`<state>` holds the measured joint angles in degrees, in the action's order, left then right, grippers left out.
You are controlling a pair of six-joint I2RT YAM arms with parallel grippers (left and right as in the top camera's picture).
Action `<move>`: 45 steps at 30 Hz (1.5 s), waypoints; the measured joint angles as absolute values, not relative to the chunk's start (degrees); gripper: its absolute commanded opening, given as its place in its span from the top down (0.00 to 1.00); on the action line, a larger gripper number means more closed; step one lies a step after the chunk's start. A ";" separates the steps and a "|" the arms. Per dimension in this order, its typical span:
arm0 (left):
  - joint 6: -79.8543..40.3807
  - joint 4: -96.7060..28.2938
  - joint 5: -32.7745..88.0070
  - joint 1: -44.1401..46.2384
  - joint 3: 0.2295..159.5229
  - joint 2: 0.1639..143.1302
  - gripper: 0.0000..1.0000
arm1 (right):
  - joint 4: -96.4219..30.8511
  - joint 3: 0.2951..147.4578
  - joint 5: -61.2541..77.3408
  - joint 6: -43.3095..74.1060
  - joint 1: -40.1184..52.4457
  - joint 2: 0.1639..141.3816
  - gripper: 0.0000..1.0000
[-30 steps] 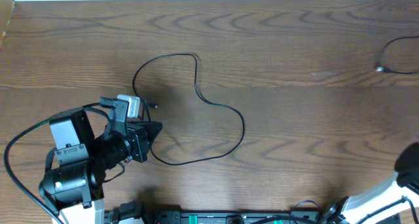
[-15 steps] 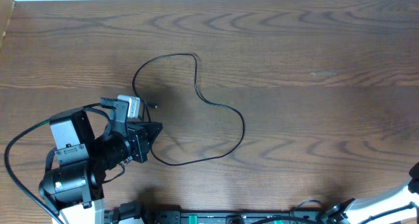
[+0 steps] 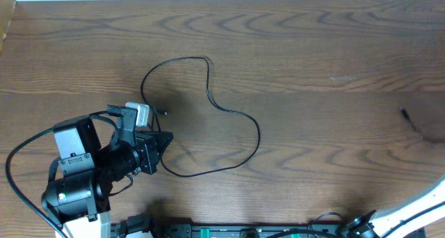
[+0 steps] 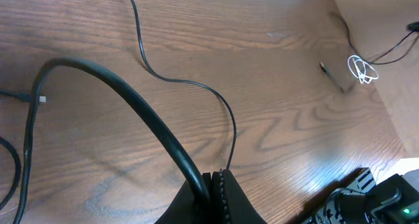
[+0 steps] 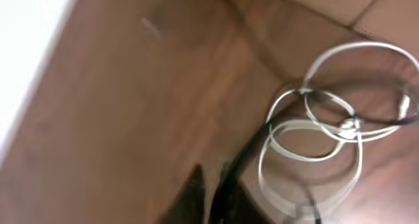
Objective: Untangle cables
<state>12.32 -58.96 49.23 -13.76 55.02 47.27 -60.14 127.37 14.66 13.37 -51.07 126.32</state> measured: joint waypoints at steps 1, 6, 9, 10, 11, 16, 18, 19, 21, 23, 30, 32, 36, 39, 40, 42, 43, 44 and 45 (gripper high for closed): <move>12.32 -58.98 49.21 -13.76 55.02 47.27 0.93 | -60.60 127.35 14.48 13.15 -51.40 127.09 0.18; 12.29 -58.98 49.21 -13.76 55.02 47.27 0.93 | -60.86 127.28 14.55 12.64 -52.93 127.68 0.01; 12.29 -58.96 49.21 -13.76 55.02 47.27 0.93 | -60.45 127.28 17.32 12.36 -53.43 127.68 0.01; 12.29 -58.98 49.21 -13.76 55.05 47.27 0.93 | -60.05 127.28 19.14 12.36 -53.45 127.68 0.01; 12.29 -58.96 49.21 -13.76 55.05 47.27 0.93 | -59.59 127.28 21.02 12.34 -53.45 127.68 0.01; 12.29 -59.11 49.19 -13.76 55.02 47.27 0.93 | -53.30 127.39 36.88 14.13 -53.43 127.68 0.01; 12.29 -59.16 49.19 -13.76 55.02 47.27 0.93 | -49.43 127.57 44.60 18.06 -53.43 127.68 0.01; 12.29 -59.18 49.21 -13.76 55.02 47.29 0.93 | -47.42 127.79 48.99 21.93 -53.39 127.68 0.01; 12.29 -59.18 49.21 -13.76 55.02 47.29 0.92 | -45.32 128.49 56.51 30.17 -53.12 127.68 0.01; 12.29 -59.18 49.21 -13.76 55.05 47.31 0.92 | -44.80 129.03 60.51 34.98 -52.69 127.68 0.01; 12.29 -59.18 49.19 -13.76 55.02 47.53 0.93 | -50.33 129.49 69.34 32.21 -45.63 126.32 0.01; 12.29 -59.20 49.21 -13.76 55.02 47.55 0.92 | -60.01 130.06 68.01 27.16 -41.85 125.29 0.01; 12.29 -59.53 49.19 -13.76 55.02 47.53 0.92 | -76.42 130.28 54.11 21.63 -35.11 123.96 0.01; 12.29 -59.64 49.19 -13.76 55.02 47.53 0.93 | -85.47 130.17 34.48 22.17 -29.50 123.87 0.01; 12.29 -59.61 49.21 -13.76 55.02 47.53 0.92 | -87.55 130.15 30.41 23.49 -28.42 123.87 0.01; 12.29 -59.64 49.21 -13.76 55.02 47.53 0.92 | -91.72 130.13 22.11 27.16 -26.57 123.87 0.01; 12.29 -59.64 49.21 -13.76 55.02 47.53 0.93 | -94.08 130.13 17.63 30.02 -25.58 123.87 0.01; 12.29 -59.70 49.21 -13.76 55.02 47.53 0.93 | -96.09 130.13 14.48 33.01 -24.86 123.87 0.01; 12.29 -59.86 49.19 -13.76 55.05 47.53 0.93 | -97.17 129.99 11.55 35.94 -24.12 123.87 0.01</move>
